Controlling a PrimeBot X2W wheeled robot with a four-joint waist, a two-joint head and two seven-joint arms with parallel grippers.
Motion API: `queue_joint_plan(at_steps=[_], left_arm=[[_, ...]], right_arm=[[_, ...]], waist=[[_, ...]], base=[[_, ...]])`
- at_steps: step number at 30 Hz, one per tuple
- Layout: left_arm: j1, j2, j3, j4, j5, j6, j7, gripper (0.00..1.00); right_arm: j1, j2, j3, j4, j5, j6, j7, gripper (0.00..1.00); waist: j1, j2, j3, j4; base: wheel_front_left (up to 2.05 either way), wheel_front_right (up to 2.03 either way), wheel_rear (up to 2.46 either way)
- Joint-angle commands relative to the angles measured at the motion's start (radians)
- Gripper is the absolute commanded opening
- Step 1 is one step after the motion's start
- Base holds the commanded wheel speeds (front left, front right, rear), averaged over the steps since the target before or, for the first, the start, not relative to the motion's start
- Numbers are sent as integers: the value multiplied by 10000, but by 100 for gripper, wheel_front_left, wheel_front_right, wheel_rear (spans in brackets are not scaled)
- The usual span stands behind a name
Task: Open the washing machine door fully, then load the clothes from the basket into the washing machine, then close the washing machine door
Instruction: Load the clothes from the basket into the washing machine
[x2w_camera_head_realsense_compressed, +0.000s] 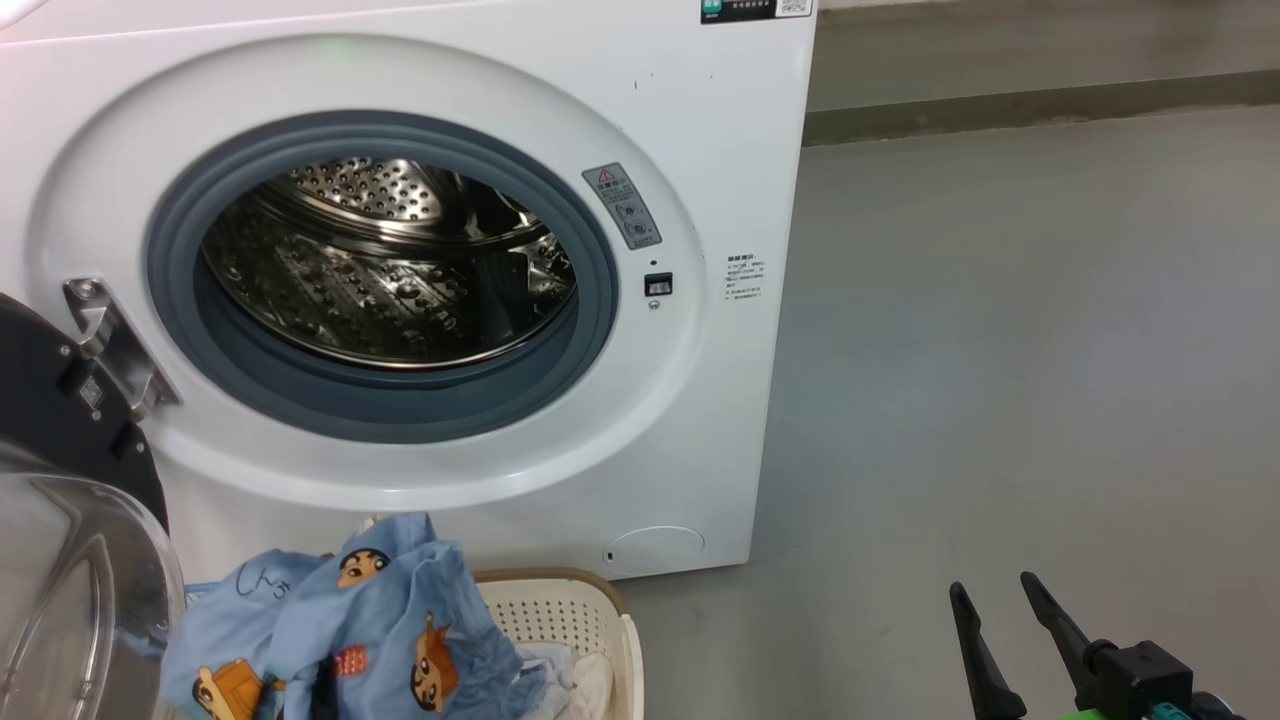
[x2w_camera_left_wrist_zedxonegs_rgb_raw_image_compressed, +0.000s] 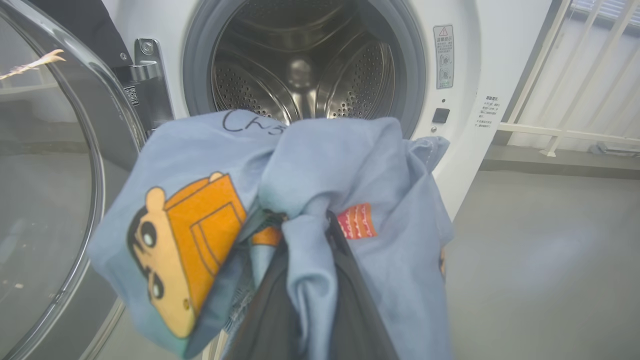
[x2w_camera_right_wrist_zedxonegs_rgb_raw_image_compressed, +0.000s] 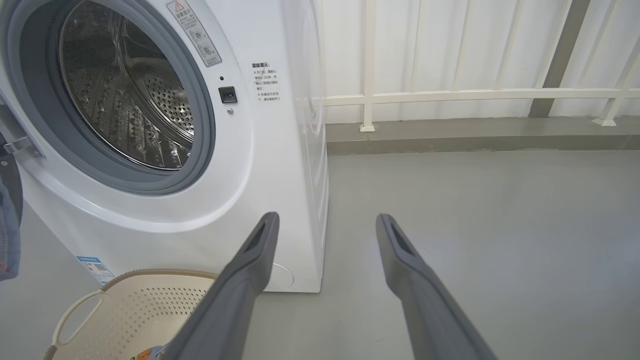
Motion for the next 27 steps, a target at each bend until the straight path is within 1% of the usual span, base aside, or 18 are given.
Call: queue_joint_plan(at_steps=[1,6,12,15,17,22,27], left_arm=[[-308,34,343,-163,146,-44,-67,0],[-694,28,174,102,136,-149,-67,0],[-1512,75,39,521,156,-254,-67,0],[-2071,152,82,897,121,-279,-67,0],[-2565,167,200,1185,-110,-304,-67,0],[-4178,573,499,1758,-399,-376,-67,0],[-5826,1354,753,2202,-559,-452,-50,0]], right_arm=[[-179,-57,246,-255,10,16,-48,100],[-236,-55,344,-313,-4,16,-48,100],[-338,-53,518,-389,205,16,-48,100],[-405,-52,607,-467,314,16,-48,100],[-518,-52,658,-575,395,16,-48,100],[-1061,-52,980,-989,617,16,-48,100],[-1815,-52,1398,-1428,947,16,-48,100]], waist=[[0,0,39,2],[0,0,234,-124],[0,0,612,-491],[0,0,930,-724],[0,0,1312,-865],[0,0,2613,-1275],[0,0,4015,-1819]], base=[[0,0,0],[0,0,0],[0,0,0],[0,0,0],[0,0,0],[0,0,0],[0,0,0]])
